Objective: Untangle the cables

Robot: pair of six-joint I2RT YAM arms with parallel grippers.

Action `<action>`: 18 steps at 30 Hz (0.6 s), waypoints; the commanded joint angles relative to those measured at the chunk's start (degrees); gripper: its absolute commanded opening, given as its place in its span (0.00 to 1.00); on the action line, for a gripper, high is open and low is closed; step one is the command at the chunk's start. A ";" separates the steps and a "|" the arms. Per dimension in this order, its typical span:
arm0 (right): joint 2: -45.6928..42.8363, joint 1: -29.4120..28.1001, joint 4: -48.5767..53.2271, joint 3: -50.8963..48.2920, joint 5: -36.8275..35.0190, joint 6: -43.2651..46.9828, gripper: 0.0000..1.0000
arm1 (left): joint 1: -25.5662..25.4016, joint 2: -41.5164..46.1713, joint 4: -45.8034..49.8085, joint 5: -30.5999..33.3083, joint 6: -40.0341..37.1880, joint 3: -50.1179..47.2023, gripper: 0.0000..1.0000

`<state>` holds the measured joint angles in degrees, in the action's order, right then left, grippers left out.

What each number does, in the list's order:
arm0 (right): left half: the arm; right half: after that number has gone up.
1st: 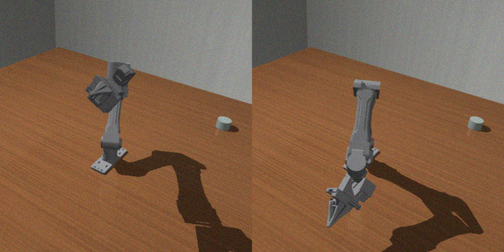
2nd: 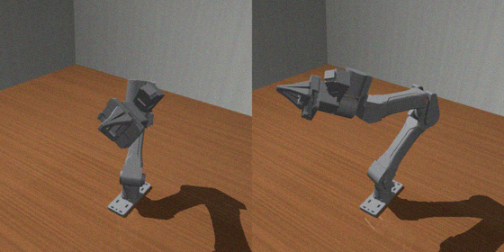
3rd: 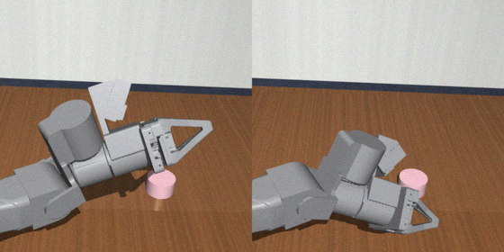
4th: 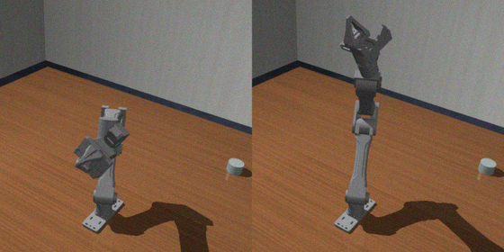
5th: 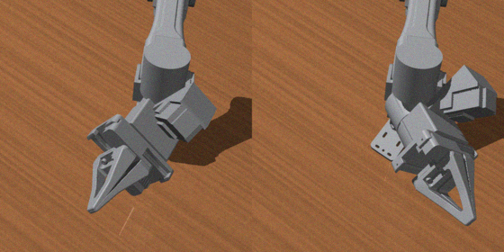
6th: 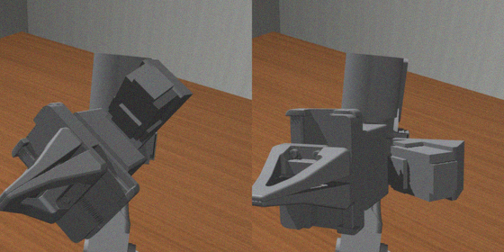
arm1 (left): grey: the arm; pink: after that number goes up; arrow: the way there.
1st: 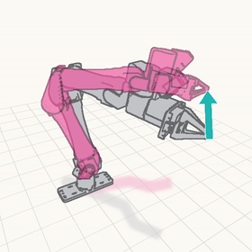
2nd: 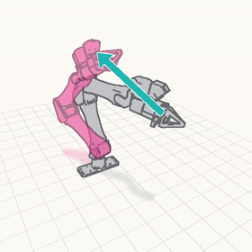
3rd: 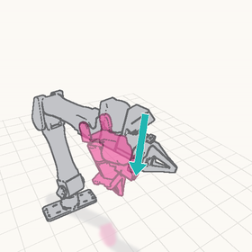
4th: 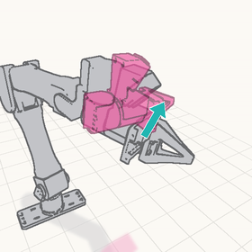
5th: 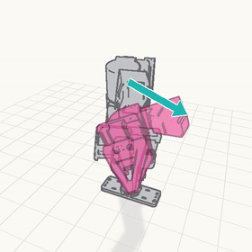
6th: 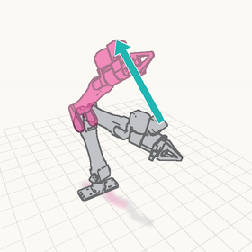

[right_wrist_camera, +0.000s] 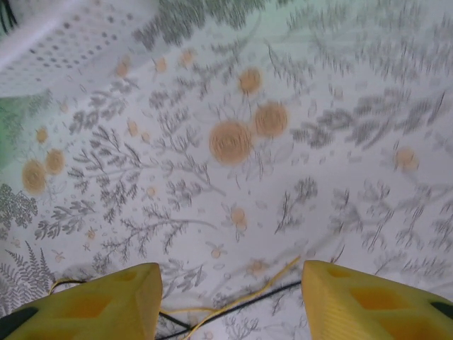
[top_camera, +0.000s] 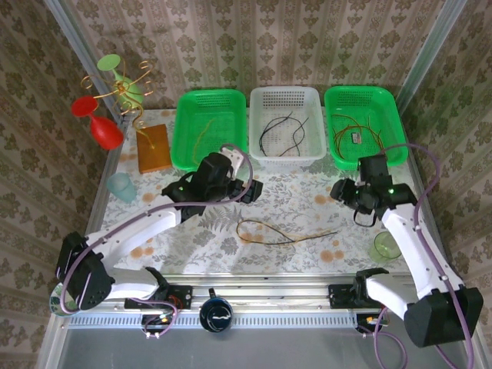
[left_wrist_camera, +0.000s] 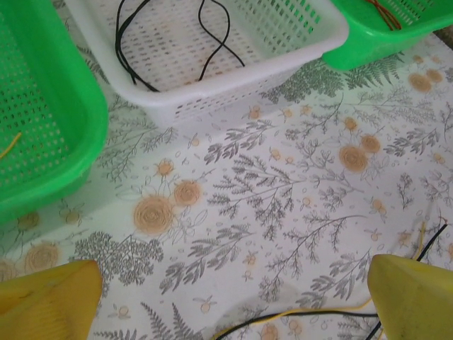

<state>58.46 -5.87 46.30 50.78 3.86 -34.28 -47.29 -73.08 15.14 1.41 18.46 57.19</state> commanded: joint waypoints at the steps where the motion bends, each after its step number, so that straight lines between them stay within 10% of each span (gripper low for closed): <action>1: -0.33 -2.30 -2.07 -3.96 -2.79 -7.84 0.54 | -0.59 2.86 2.45 1.92 0.90 -0.42 0.98; 18: 4.14 -5.97 -9.93 -17.42 -4.64 -14.93 0.59 | 0.96 -1.94 1.61 -2.05 -1.67 4.38 0.97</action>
<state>61.76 -11.51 38.59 34.63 0.56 -46.50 -46.06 -74.08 17.61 0.16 17.93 58.94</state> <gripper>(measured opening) 0.580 0.972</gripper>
